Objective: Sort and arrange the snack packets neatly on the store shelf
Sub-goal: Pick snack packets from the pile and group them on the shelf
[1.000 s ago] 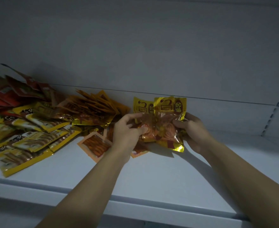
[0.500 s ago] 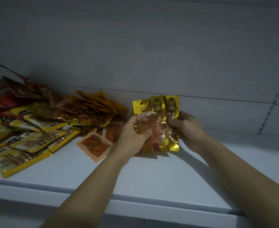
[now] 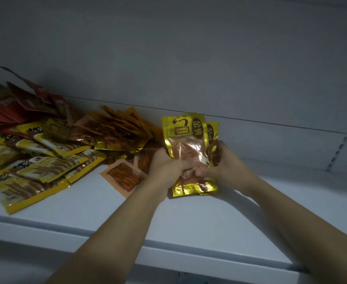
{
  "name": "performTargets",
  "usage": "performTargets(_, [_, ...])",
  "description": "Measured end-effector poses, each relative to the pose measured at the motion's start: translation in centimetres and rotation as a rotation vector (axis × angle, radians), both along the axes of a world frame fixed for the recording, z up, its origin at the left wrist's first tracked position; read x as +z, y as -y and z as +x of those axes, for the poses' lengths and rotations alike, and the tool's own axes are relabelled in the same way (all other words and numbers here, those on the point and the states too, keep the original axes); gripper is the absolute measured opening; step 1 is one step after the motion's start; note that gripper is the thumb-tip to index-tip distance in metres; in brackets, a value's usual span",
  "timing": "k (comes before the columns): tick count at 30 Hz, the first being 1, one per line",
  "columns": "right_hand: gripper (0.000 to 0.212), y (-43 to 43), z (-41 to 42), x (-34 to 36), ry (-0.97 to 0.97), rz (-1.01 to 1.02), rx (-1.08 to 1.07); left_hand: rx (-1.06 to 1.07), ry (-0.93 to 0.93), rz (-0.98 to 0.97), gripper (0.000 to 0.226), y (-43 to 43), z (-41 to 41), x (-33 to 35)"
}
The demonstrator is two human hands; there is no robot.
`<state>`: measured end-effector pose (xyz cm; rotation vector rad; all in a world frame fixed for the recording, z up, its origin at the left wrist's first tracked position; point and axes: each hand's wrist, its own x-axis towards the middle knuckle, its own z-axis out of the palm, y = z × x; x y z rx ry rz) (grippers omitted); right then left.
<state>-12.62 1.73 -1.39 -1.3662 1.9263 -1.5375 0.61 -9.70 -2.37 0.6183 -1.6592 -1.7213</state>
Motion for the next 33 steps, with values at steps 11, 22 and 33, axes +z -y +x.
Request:
performTargets(11, [0.091,-0.5,-0.8,-0.1,-0.102,0.002,0.062,-0.125,0.019,-0.453,0.080,-0.3,0.2,-1.1])
performTargets(22, [0.057,0.1,-1.9,-0.3,0.089,0.014,-0.019,-0.080,-0.099,-0.227,0.058,-0.6,-0.6,-0.3])
performTargets(33, [0.032,-10.2,-5.3,4.5,0.323,-0.062,-0.135,-0.155,-0.166,-0.096,0.046,-7.4,-5.3,2.7])
